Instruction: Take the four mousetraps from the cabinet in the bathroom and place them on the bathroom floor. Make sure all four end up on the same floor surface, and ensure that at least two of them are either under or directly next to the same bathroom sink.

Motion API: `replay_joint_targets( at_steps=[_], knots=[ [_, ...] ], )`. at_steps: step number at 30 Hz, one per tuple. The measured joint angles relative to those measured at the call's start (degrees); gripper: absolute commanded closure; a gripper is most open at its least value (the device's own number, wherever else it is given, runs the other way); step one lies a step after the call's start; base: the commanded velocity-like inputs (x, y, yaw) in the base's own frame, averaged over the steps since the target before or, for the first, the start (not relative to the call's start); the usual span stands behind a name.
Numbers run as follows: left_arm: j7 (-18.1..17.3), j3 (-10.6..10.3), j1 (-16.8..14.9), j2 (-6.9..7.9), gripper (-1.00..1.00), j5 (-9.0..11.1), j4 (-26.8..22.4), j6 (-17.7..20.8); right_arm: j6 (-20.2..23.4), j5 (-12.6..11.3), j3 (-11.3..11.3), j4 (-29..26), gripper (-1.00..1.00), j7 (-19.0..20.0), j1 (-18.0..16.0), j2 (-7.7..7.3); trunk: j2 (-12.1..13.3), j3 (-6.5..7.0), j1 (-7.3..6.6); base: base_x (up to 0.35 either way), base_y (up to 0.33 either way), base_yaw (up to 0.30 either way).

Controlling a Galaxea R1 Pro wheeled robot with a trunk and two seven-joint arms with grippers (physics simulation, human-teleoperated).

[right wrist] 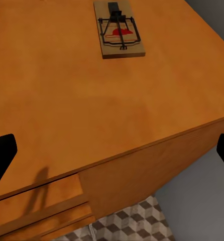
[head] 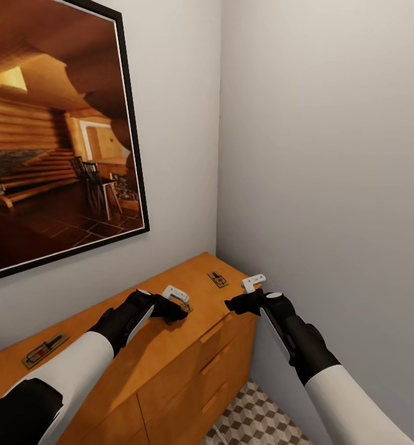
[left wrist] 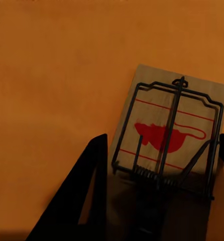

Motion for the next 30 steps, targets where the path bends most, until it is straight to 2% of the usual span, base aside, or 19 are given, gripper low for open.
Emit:
replay_joint_targets(
  at_steps=[6,9,18,25,30],
  knots=[
    [0.0,0.0,0.0,-0.09,1.0,-0.8,-0.3,0.2,0.0,0.0,0.0,0.0,-1.0,0.0,0.0,0.02,0.0,0.0,0.0,0.0,0.0,0.0],
    [0.0,0.0,0.0,-0.27,1.0,-2.2,-0.5,0.1,0.0,0.0,0.0,0.0,-1.0,0.0,0.0,0.02,0.0,0.0,0.0,0.0,0.0,0.0],
    [-0.1,0.0,0.0,-0.28,1.0,-2.3,-0.5,0.1,0.0,-0.1,0.4,0.0,-1.0,0.0,0.0,0.02,0.0,0.0,0.0,0.0,0.0,0.0],
    [-0.1,0.0,0.0,-0.28,1.0,-2.3,-0.5,0.2,0.0,-0.1,2.2,0.0,-1.0,0.0,0.0,0.02,0.0,0.0,0.0,0.0,0.0,0.0],
    [-0.2,0.0,0.0,-0.3,1.0,-1.7,0.6,0.2,0.0,-0.1,2.7,0.0,-1.0,-0.1,0.0,0.02,2.0,0.89,-1.09,0.0,0.0,0.0]
  ],
)
